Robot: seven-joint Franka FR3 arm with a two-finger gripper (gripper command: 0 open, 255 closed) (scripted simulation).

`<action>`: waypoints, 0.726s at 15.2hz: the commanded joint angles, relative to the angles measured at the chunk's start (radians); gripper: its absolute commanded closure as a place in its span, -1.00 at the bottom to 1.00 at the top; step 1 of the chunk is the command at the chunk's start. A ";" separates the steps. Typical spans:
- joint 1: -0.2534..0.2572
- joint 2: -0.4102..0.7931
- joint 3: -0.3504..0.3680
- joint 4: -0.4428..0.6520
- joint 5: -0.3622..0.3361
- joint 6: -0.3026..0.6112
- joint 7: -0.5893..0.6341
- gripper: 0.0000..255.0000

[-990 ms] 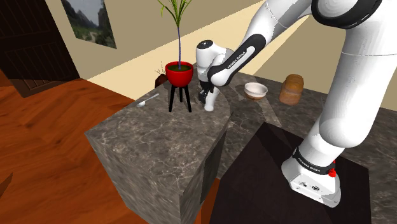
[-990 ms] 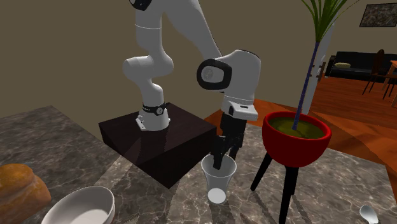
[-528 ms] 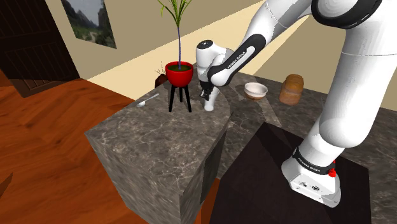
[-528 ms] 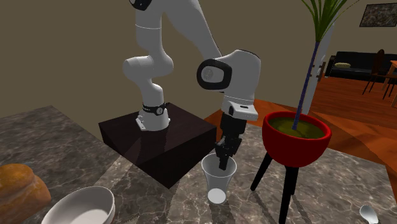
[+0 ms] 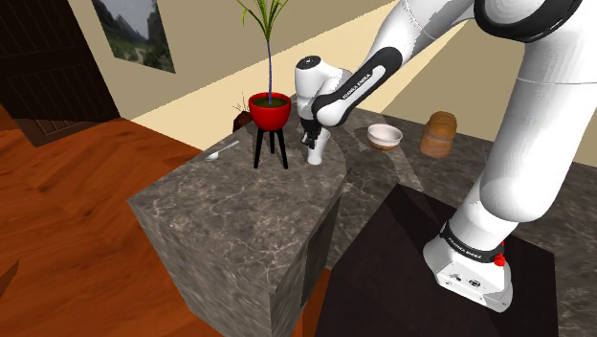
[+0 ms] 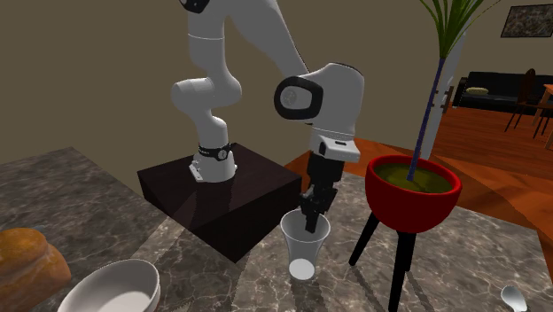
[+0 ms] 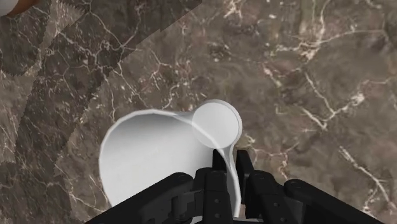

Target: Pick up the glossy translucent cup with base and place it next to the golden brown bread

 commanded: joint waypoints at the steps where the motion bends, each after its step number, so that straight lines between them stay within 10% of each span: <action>1: -0.001 -0.017 0.003 0.004 0.012 -0.018 -0.013 1.00; 11: -0.004 -0.107 0.017 0.032 0.070 -0.128 -0.079 1.00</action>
